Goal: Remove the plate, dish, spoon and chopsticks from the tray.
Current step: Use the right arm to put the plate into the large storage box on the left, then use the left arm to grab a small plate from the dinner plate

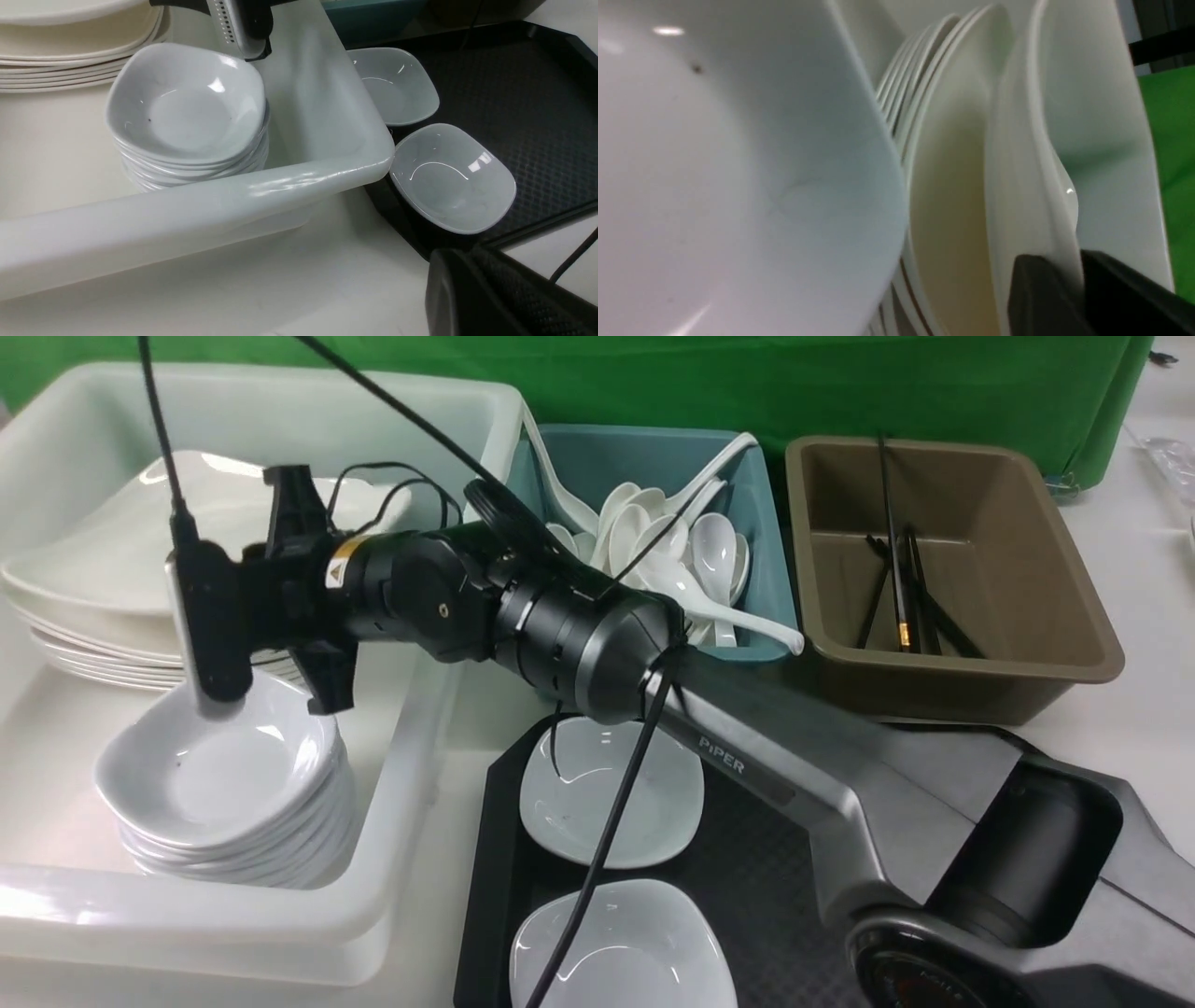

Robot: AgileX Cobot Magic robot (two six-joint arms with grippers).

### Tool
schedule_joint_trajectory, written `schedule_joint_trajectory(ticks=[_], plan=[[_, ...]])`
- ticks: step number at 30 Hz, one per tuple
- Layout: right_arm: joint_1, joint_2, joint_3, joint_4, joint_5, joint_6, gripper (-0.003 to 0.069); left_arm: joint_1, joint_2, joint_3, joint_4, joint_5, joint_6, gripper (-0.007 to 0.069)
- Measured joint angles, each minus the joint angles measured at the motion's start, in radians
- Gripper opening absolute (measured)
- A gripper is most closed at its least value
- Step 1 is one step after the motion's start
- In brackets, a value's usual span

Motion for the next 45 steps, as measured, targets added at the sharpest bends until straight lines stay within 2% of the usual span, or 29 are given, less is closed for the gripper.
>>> schedule_joint_trajectory(ticks=[4,5,7,10,13,15,17,18,19,22,24,26,30,32,34,35,36,37,38,42,45], plan=[[-0.007,0.000,0.000,-0.001,-0.002,0.100,0.0351,0.000,0.000,0.000,0.000,0.000,0.019,0.0017],[-0.007,-0.001,0.000,-0.001,-0.002,0.112,0.0358,0.000,0.000,0.000,0.000,0.000,0.021,0.0017],[-0.009,-0.006,0.000,-0.002,0.013,0.179,0.0430,0.000,0.000,0.000,0.000,0.000,0.026,0.0017],[-0.009,-0.023,-0.001,-0.008,0.066,0.249,0.0471,0.000,0.000,0.000,0.000,0.000,0.029,0.0017],[-0.009,-0.070,-0.001,-0.037,0.170,0.326,0.0473,0.000,0.000,0.000,0.000,0.000,0.030,0.0017],[-0.008,-0.112,-0.001,-0.069,0.271,0.408,0.0456,0.000,0.000,0.000,0.000,0.000,0.032,0.0017],[-0.008,-0.183,-0.001,-0.105,0.398,0.544,0.0413,0.000,0.000,0.000,0.000,0.000,0.037,0.0017],[-0.008,-0.217,-0.001,-0.122,0.463,0.605,0.0377,0.000,0.001,0.000,0.000,0.000,0.044,0.0017],[-0.008,-0.282,-0.001,-0.144,0.603,0.708,0.0311,0.000,0.008,0.000,0.000,0.000,0.058,0.0017],[-0.009,-0.392,-0.005,-0.175,0.813,0.838,0.0178,0.000,0.052,0.000,-0.006,0.000,0.091,0.0017],[-0.009,-0.471,-0.006,-0.202,0.903,0.916,0.0087,0.000,0.105,0.000,-0.021,0.001,0.124,0.0017],[-0.009,-0.530,0.001,-0.236,0.905,0.984,0.0036,0.000,0.173,0.000,-0.053,-0.007,0.165,0.0017],[-0.009,-0.647,0.082,-0.366,0.905,1.164,0.0019,0.000,0.307,0.000,-0.126,-0.075,0.248,0.0017],[-0.009,-0.797,0.253,-0.453,0.905,1.275,0.0019,0.000,0.425,0.000,-0.153,-0.137,0.306,0.0017],[-0.009,-0.862,0.353,-0.479,0.905,1.305,0.0019,-0.001,0.468,-0.001,-0.167,-0.155,0.323,0.0017],[-0.009,-0.987,0.512,-0.509,0.905,1.364,0.0019,-0.008,0.537,-0.001,-0.192,-0.167,0.361,0.0017],[-0.009,-1.002,0.530,-0.515,0.905,1.372,0.0019,-0.010,0.555,-0.001,-0.195,-0.169,0.371,0.0017],[-0.009,-1.118,0.678,-0.547,0.903,1.449,0.0020,-0.035,0.624,-0.001,-0.214,-0.179,0.400,0.0017],[-0.009,-1.131,0.697,-0.552,0.903,1.461,0.0020,-0.035,0.633,-0.001,-0.214,-0.180,0.402,0.0017],[-0.009,-1.409,1.086,-0.630,0.855,1.644,0.0020,-0.140,0.831,-0.001,-0.217,-0.265,0.405,0.0017],[-0.009,-1.569,1.283,-0.638,0.826,1.725,0.0020,-0.260,0.973,-0.018,-0.211,-0.319,0.326,0.0017]])
